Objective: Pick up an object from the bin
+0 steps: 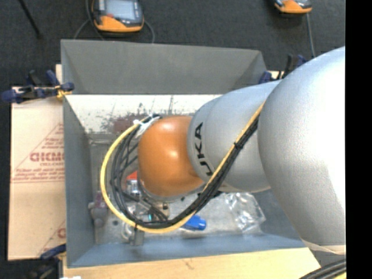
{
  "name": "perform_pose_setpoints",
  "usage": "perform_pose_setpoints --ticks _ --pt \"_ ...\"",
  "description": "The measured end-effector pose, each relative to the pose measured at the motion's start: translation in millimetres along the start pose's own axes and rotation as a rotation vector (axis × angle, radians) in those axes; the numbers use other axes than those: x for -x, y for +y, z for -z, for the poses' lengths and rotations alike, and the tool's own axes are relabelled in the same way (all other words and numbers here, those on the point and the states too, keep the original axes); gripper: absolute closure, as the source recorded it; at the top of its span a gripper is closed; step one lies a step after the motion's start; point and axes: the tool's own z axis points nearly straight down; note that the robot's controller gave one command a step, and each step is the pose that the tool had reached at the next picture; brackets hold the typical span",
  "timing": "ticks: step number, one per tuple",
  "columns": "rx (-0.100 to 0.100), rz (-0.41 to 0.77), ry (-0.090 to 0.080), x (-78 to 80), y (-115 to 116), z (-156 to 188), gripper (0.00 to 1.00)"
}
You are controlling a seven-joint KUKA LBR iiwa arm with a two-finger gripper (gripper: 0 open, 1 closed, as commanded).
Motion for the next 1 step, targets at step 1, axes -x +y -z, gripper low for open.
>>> perform_pose_setpoints --ticks 1 --pt "-0.001 0.093 -0.004 21.2 -16.9 -63.4 0.00"
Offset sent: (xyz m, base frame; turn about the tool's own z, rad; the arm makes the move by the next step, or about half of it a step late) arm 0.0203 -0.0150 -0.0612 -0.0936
